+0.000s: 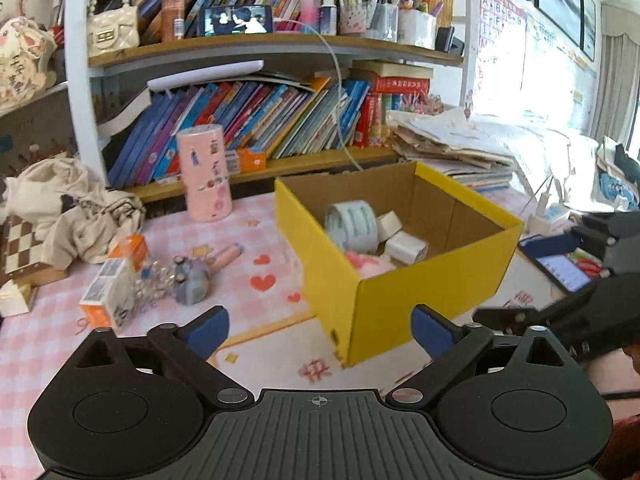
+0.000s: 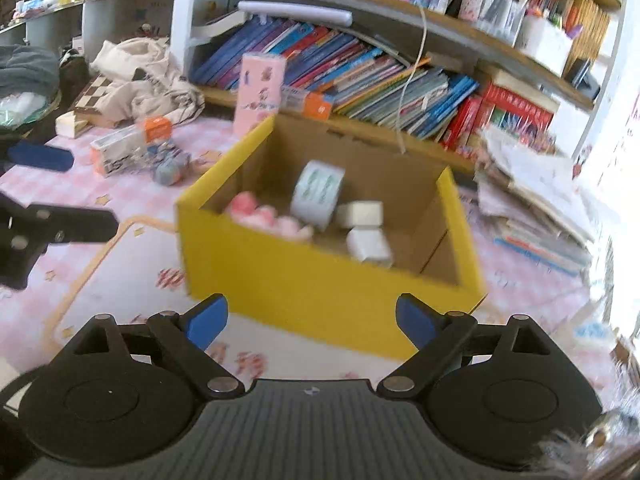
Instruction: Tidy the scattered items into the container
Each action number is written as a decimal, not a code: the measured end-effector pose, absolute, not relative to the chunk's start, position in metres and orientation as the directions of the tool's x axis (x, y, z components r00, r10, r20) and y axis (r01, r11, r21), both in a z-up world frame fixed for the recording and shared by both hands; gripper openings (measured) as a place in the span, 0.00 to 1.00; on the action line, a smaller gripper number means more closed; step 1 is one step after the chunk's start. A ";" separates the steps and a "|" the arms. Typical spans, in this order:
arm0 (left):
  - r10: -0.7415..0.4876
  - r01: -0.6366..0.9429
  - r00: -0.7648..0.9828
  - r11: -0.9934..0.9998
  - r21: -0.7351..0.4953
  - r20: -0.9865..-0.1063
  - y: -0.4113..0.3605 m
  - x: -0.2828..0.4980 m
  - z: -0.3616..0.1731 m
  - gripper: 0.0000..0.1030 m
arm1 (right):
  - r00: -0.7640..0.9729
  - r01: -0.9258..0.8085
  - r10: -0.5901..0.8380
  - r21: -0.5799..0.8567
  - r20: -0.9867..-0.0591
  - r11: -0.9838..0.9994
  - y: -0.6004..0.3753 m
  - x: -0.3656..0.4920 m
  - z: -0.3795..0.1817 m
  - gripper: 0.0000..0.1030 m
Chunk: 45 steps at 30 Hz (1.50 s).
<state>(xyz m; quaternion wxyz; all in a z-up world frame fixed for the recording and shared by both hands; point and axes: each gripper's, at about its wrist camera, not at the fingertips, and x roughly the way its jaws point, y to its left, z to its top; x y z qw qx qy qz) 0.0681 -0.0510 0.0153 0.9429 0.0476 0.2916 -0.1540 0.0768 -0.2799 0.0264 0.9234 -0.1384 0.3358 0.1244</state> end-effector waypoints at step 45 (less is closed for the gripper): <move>-0.111 0.079 0.771 0.994 -0.079 -0.627 0.082 0.019 -0.005 1.00 | 0.650 -0.582 0.316 -0.186 -0.691 0.791 -0.115 0.050 0.009 0.92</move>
